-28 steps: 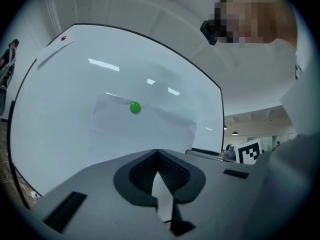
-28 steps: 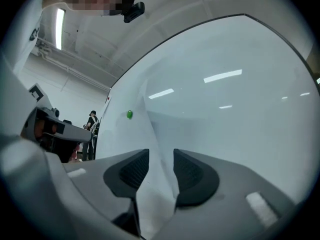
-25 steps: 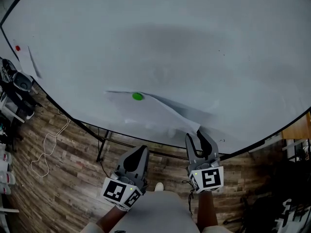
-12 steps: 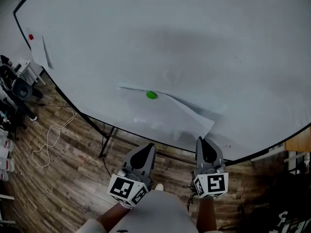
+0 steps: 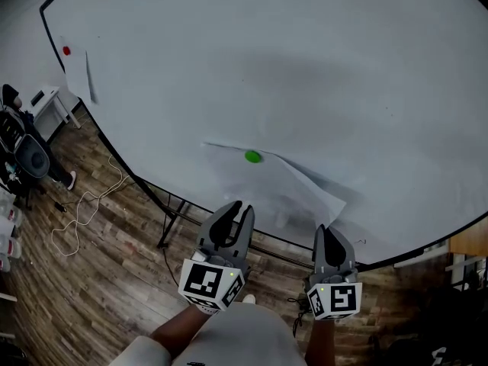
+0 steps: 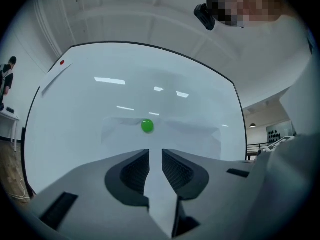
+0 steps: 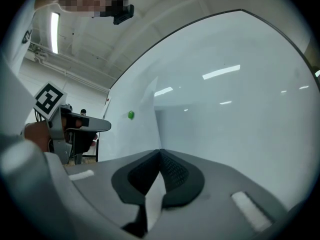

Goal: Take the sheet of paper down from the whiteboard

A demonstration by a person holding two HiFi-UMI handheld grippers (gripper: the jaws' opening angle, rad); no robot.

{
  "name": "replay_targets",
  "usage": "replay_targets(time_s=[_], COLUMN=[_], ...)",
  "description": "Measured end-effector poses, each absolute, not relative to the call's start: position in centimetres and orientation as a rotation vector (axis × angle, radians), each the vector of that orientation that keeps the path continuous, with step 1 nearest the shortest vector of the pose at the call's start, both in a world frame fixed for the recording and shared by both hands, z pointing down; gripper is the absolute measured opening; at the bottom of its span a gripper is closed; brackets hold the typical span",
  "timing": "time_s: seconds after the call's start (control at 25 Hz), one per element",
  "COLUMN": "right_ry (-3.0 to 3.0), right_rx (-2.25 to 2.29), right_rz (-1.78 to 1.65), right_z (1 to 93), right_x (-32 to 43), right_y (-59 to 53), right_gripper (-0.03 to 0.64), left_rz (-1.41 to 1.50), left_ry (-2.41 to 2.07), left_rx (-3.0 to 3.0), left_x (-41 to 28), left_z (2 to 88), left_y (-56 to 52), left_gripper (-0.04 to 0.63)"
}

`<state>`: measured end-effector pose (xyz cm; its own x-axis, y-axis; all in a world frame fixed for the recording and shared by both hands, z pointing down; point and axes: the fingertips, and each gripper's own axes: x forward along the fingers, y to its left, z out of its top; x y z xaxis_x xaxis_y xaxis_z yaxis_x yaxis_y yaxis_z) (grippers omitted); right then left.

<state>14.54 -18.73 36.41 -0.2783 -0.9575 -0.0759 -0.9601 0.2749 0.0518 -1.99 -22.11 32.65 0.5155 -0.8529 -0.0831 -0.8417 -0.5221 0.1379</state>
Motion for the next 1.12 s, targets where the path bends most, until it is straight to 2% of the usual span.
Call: replay_targets(time_s=[0.16,0.48,1.12], right_ry=[2.469,2.475,2.474], right_rx=[-1.864,-1.851,-1.822], right_rz=[0.116,0.121,0.124], right_z=[36.4,36.0,35.4], right_x=[14.5,14.5,14.1], right_y=[-18.8,-18.8,-18.2], right_gripper=[0.011,0.011,0.011], left_rz=[-0.264,-0.309,-0.239], left_ry=[-1.511,-1.666,-1.726], left_rx=[2.661,2.661,2.659], left_x=[-1.5,-1.6,-0.8], left_z=[31.1,27.8,27.2], left_y=[-23.6,-26.3,-29.2], left_gripper=[0.104,0.14,0.155])
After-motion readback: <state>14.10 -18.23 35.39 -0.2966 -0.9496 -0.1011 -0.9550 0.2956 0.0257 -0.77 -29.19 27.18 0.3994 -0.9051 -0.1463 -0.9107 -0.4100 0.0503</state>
